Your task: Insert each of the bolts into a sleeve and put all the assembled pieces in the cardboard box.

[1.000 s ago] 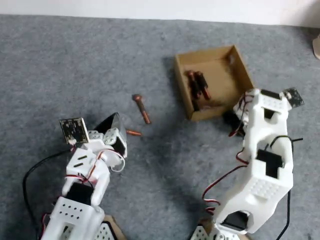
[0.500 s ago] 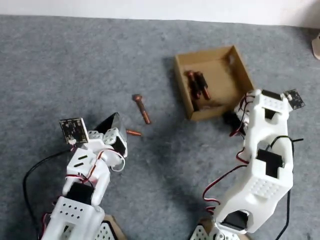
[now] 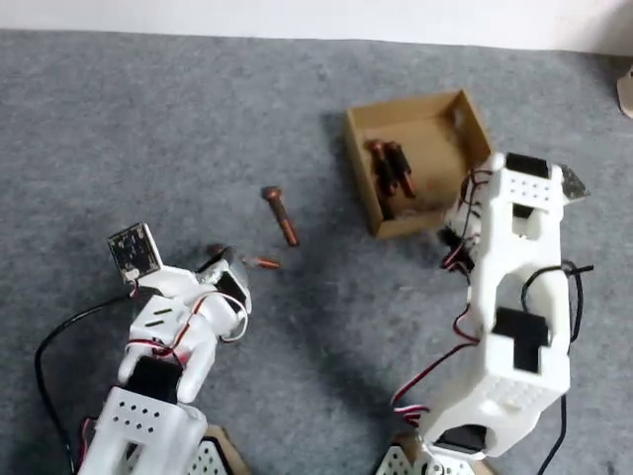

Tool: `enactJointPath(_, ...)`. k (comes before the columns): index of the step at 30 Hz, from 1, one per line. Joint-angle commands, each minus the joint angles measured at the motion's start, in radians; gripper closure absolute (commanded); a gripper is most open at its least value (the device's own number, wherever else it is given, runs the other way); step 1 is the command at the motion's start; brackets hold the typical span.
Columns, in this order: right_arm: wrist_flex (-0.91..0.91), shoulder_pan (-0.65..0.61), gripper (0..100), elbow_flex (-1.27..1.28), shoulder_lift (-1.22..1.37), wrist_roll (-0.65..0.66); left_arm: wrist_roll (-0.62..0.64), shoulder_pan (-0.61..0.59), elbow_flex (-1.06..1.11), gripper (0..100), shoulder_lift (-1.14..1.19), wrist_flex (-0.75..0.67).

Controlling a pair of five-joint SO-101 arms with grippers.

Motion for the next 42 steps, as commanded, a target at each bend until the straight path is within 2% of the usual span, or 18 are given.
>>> enactJointPath(1, 0.035, -0.051, 99.5, -0.047, -0.125, -0.014, 0.012, -0.007, -0.051, 98, -0.008, 0.006)
enactJointPath(8, 0.041, -0.102, 99.5, -0.044, -0.226, -0.048, 0.009, 0.001, -0.088, 97, 0.081, 0.006)
enactJointPath(16, 0.134, -0.240, 99.5, -0.041, -0.249, -0.098, 0.018, -0.008, -0.266, 97, 0.455, 0.006)
enactJointPath(18, 0.148, -0.269, 99.5, -0.027, -0.251, -0.098, 0.057, -0.008, -0.320, 97, 0.552, 0.006)
enactJointPath(22, 0.102, -0.303, 99.5, 0.054, -0.259, -0.098, 0.110, -0.018, -0.430, 97, 0.723, 0.008)
enactJointPath(27, 0.013, -0.302, 99.5, 0.148, -0.259, -0.098, 0.158, -0.090, -0.582, 97, 0.918, 0.009)
enactJointPath(29, -0.010, -0.302, 99.5, 0.168, -0.259, -0.097, 0.163, -0.088, -0.633, 97, 0.987, 0.048)
enactJointPath(36, -0.025, -0.300, 99.5, 0.174, -0.257, -0.092, 0.229, -0.087, -0.794, 78, 1.113, 0.252)
enactJointPath(38, -0.025, -0.300, 99.5, 0.174, -0.257, -0.092, 0.252, -0.087, -0.802, 76, 1.127, 0.252)
enactJointPath(42, -0.025, -0.300, 99.5, 0.174, -0.257, -0.092, 0.264, -0.087, -0.816, 79, 1.150, 0.252)
